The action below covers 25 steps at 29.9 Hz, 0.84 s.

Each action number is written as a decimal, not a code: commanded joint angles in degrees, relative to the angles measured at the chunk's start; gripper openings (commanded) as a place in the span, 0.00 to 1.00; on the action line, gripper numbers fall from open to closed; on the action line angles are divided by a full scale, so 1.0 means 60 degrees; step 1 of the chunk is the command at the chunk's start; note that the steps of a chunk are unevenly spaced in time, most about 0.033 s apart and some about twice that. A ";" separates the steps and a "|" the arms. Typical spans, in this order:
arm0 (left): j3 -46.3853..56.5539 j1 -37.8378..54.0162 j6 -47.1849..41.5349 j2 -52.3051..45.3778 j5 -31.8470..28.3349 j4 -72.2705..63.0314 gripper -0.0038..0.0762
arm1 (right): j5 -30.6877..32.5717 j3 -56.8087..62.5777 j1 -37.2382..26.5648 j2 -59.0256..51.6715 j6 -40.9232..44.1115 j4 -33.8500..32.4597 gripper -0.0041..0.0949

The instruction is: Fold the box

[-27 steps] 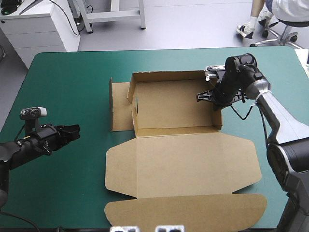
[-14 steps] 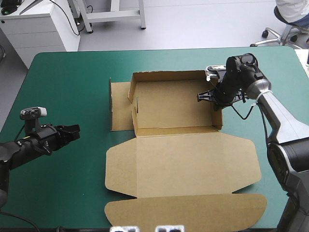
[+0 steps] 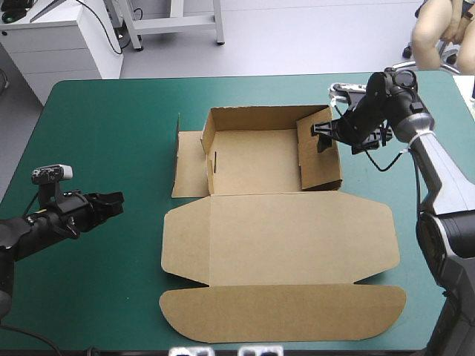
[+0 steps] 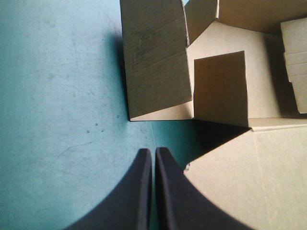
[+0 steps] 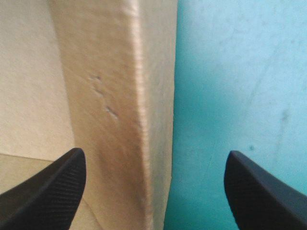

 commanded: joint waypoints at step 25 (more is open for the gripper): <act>-0.0299 -0.0016 -0.0008 -0.0108 0.0226 -0.0525 0.06 | -0.0597 0.1681 0.0025 -0.1785 -0.0103 0.0415 0.79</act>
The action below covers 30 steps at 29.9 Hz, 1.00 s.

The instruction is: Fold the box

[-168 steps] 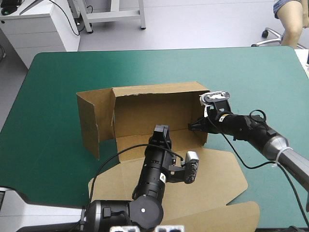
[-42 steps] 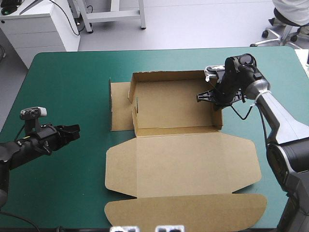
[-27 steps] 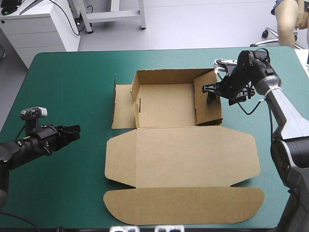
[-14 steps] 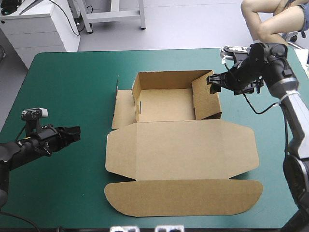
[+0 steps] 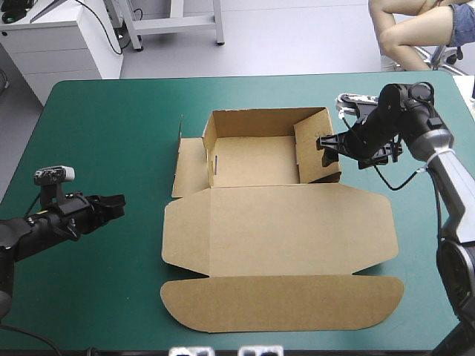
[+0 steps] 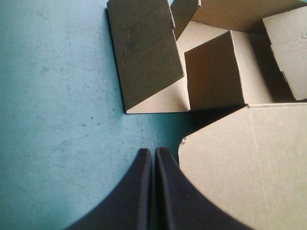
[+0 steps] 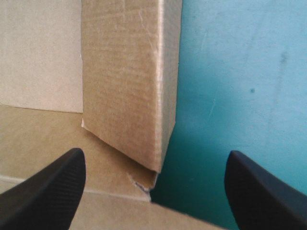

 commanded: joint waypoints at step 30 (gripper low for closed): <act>-0.0299 -0.0016 0.0203 -0.0108 0.0037 -0.0651 0.06 | 0.0225 -0.1221 0.0023 0.1832 -0.0911 0.0376 0.31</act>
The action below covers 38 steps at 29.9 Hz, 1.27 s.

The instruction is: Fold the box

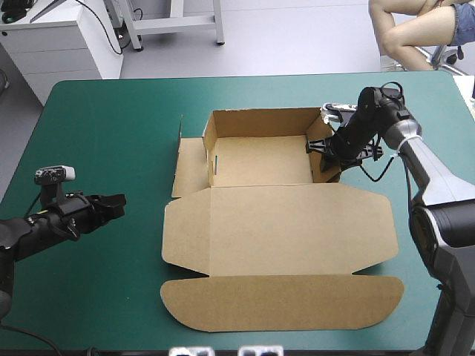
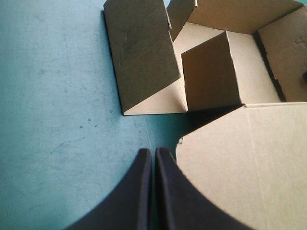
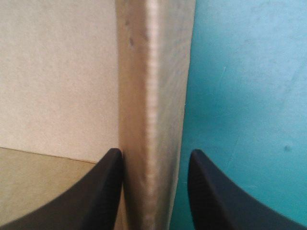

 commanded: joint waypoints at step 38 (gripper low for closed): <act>-0.1713 -0.1099 0.1503 0.3512 -0.0120 -0.4639 0.04 | 0.0395 -0.1690 -0.0134 -0.3191 -0.2740 0.2023 0.02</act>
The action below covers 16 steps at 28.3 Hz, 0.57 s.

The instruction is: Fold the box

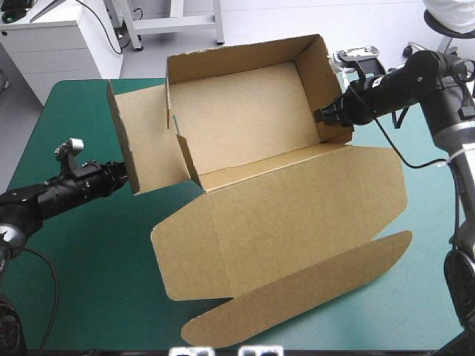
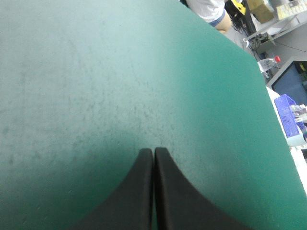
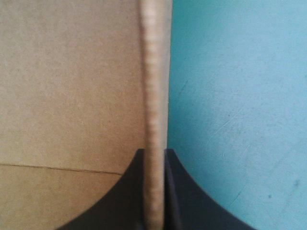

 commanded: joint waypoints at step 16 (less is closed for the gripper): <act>-0.4225 -0.1877 -0.3118 0.0432 0.0879 0.1335 0.04 | -0.0309 -0.0260 0.0095 -0.0374 0.0308 -0.0584 0.02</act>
